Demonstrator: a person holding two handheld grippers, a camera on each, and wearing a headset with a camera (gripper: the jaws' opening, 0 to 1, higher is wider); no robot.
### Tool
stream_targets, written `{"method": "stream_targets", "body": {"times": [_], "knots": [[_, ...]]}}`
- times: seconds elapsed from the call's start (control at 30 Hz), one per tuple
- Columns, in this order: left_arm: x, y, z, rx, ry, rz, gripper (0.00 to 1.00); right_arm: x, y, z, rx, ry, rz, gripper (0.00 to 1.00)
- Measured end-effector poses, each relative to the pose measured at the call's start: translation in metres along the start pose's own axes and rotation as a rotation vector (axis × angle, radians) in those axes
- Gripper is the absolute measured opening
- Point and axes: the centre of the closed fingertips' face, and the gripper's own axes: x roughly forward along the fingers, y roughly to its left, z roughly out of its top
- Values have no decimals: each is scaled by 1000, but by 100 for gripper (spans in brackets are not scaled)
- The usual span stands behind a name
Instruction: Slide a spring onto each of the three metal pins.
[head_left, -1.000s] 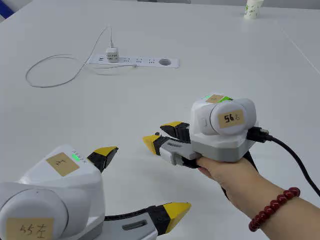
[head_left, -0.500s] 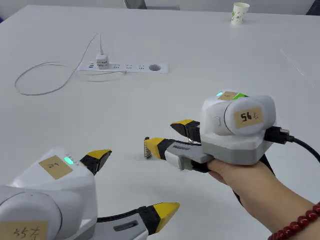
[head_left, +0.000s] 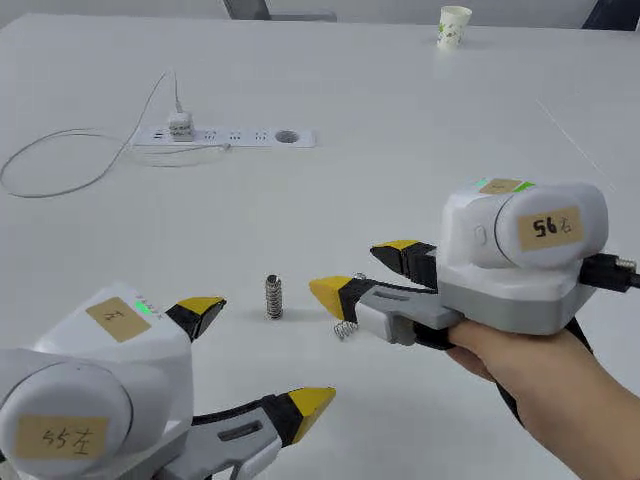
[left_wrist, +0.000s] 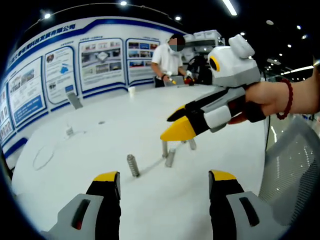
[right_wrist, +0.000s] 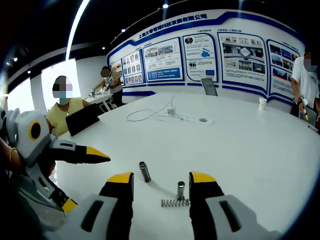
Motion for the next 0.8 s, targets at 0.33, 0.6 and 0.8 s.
{"method": "stream_targets", "body": {"times": [0.33, 0.6, 0.8], "knots": [[15, 1, -3, 44, 28, -9, 65, -19, -14, -12, -3, -9, -23, 47], [27, 1, 3, 45, 22, -14, 57, -34, -28, -25, 5, -16, -29, 48], [41, 1, 2, 53, 32, -26, 51, -42, -35, -33, 18, -15, -35, 48]]}}
